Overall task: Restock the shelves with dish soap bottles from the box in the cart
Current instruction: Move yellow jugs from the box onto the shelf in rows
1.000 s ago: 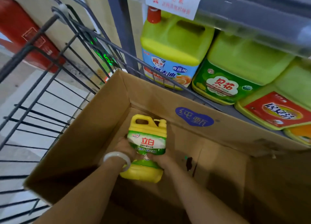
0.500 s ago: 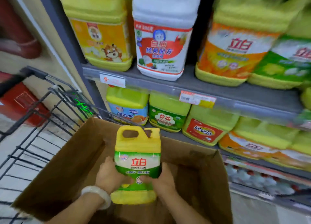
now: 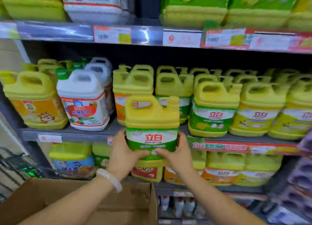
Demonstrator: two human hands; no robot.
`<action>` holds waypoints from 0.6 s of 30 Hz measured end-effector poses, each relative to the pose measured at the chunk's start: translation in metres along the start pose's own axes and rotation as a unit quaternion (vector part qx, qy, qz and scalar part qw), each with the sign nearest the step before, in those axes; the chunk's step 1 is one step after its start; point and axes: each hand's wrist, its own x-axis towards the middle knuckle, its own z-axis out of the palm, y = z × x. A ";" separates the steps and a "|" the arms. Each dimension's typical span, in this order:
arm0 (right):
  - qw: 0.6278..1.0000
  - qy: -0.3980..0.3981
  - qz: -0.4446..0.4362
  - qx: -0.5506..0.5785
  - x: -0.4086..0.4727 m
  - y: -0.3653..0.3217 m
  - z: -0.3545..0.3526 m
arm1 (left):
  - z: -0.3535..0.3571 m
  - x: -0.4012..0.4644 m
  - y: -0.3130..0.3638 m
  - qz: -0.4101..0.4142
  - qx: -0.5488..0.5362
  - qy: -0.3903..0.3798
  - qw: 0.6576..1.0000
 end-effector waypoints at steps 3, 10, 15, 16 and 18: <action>0.999 0.035 -0.028 -0.018 0.025 -0.014 -0.026 | 0.025 0.026 0.020 0.056 0.011 0.013 0.998; 0.992 0.065 -0.063 -0.087 0.082 -0.029 -0.050 | 0.067 0.071 0.044 0.077 0.025 0.055 0.995; 0.989 0.085 -0.040 -0.117 0.096 -0.021 -0.044 | 0.082 0.089 0.036 0.073 0.041 0.046 0.995; 0.988 0.087 -0.034 -0.121 0.097 -0.017 -0.043 | 0.084 0.091 0.033 0.072 0.041 0.041 0.996; 0.987 0.087 -0.027 -0.131 0.097 -0.013 -0.043 | 0.089 0.094 0.026 0.072 0.046 0.036 0.996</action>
